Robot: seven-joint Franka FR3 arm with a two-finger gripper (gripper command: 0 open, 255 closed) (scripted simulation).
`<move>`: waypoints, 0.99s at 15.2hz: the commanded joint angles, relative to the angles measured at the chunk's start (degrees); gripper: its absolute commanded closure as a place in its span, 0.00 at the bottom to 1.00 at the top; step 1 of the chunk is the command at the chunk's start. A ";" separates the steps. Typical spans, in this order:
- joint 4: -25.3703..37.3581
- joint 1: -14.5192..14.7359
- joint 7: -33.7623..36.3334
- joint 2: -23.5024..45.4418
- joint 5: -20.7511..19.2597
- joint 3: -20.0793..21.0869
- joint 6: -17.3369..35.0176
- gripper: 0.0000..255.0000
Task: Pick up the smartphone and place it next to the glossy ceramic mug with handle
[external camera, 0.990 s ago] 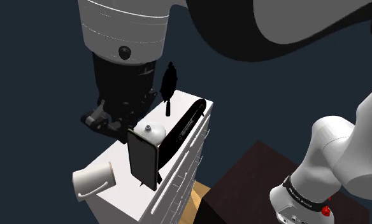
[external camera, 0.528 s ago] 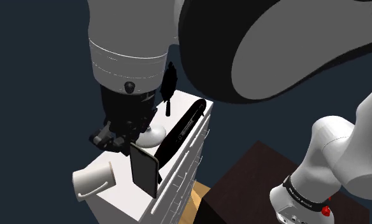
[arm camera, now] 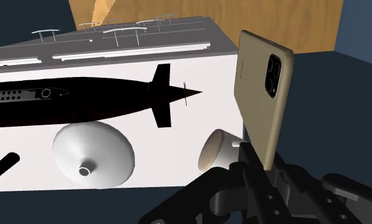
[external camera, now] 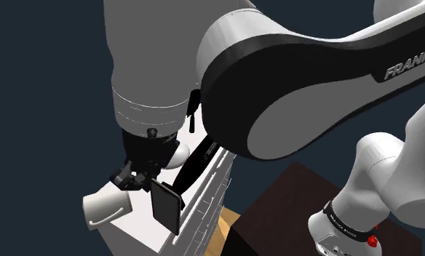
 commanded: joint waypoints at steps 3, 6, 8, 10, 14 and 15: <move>-2.30 0.05 0.67 0.76 -0.57 0.10 3.00 1.00; -3.83 0.07 1.19 1.52 -1.11 0.14 5.19 1.00; -4.80 0.08 1.58 2.09 -1.53 0.16 6.65 1.00; -5.71 0.09 1.99 2.72 -1.99 0.17 8.10 1.00; -7.37 0.13 2.93 4.11 -3.06 0.16 10.98 1.00; -7.76 0.14 3.19 4.49 -3.36 0.15 11.69 1.00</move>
